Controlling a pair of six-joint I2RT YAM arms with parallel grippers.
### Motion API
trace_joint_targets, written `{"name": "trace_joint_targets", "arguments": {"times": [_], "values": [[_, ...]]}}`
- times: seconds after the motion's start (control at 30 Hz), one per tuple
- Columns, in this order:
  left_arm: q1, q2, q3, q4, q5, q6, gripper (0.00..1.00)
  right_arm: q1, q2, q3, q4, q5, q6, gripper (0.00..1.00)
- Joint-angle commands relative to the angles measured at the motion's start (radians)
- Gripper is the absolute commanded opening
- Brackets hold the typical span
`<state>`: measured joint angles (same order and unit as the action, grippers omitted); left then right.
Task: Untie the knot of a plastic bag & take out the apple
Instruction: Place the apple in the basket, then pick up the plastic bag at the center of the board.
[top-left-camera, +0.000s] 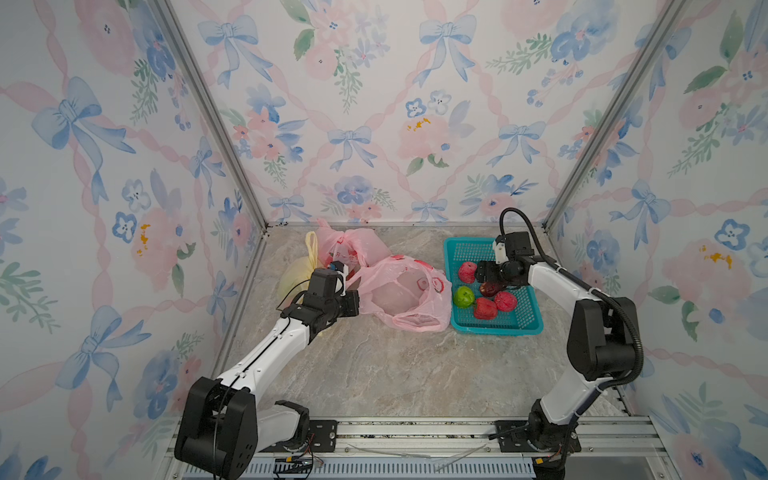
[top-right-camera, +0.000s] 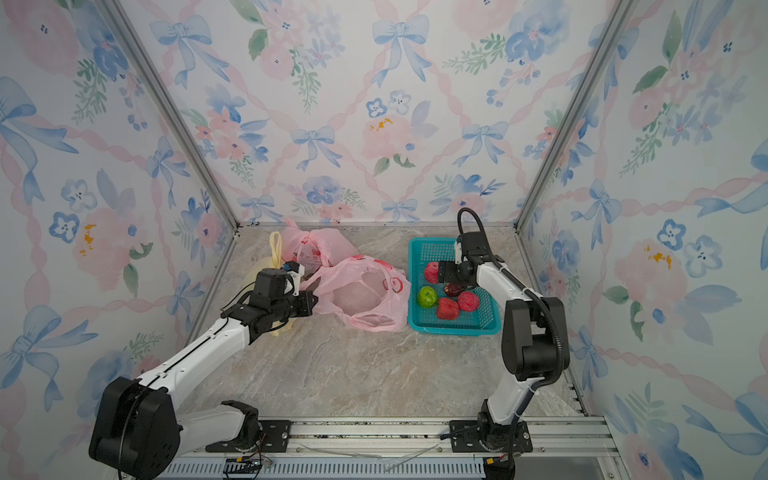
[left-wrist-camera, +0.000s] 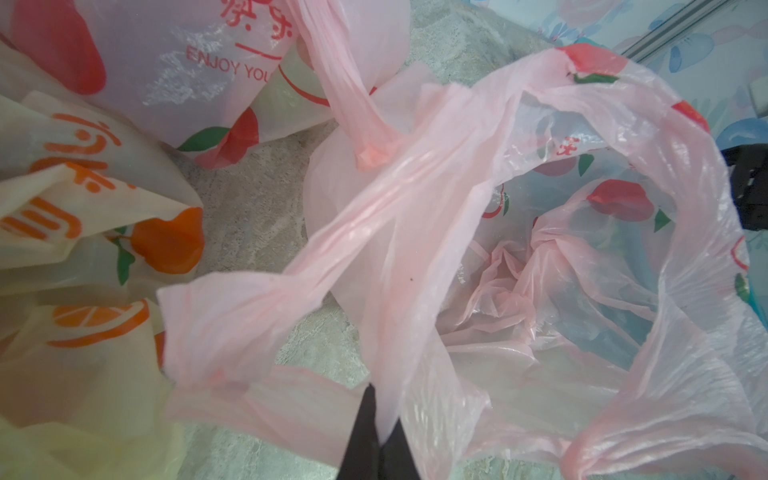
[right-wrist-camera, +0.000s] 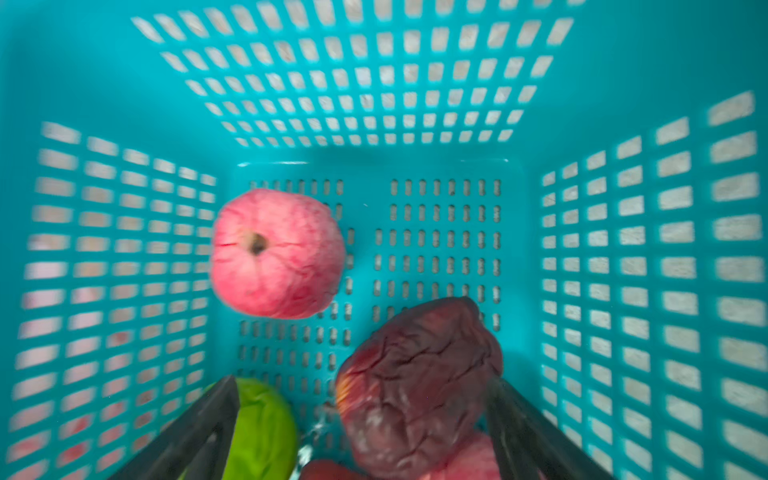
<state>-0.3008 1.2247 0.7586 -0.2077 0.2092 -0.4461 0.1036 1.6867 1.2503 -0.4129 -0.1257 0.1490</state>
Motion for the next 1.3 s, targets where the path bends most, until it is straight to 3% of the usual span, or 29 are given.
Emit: {"name": "trace_joint_targets", "arguments": {"times": [0.0,0.1,0.23,0.4,0.6,0.67,0.77,0.8,1.0,1.03,1.27], "values": [[0.005,-0.007,0.018,0.0,0.009,0.025,0.0,0.054,-0.141,-0.007,-0.01,-0.179,0.013,0.91],[0.005,-0.003,0.019,0.0,0.012,0.024,0.0,0.13,-0.188,-0.019,-0.01,-0.291,0.015,0.91],[0.003,-0.002,0.018,0.001,0.014,0.024,0.0,0.223,-0.171,0.005,-0.046,-0.34,0.001,0.92],[0.002,-0.01,0.02,0.001,0.024,0.027,0.0,0.338,-0.09,0.06,-0.081,-0.164,-0.066,0.94],[0.001,-0.033,0.015,0.001,0.025,0.026,0.0,0.402,0.039,0.148,-0.105,-0.074,-0.083,0.92],[0.0,-0.041,0.014,0.0,0.027,0.026,0.0,0.419,0.057,0.171,-0.118,-0.027,-0.084,0.82],[0.0,-0.052,0.017,0.0,0.03,0.027,0.0,0.438,0.058,0.195,-0.123,-0.004,-0.083,0.56],[0.0,-0.055,0.018,0.001,0.032,0.026,0.0,0.445,0.056,0.196,-0.115,-0.01,-0.08,0.44],[-0.007,-0.089,0.037,0.0,0.041,0.026,0.0,0.489,0.065,0.26,-0.129,-0.002,-0.094,0.0],[-0.008,-0.099,0.04,0.0,0.044,0.026,0.0,0.495,0.058,0.264,-0.119,-0.001,-0.092,0.0],[-0.019,-0.174,0.101,0.002,0.127,0.037,0.37,0.476,-0.13,0.267,-0.008,0.015,-0.053,0.0]]}}
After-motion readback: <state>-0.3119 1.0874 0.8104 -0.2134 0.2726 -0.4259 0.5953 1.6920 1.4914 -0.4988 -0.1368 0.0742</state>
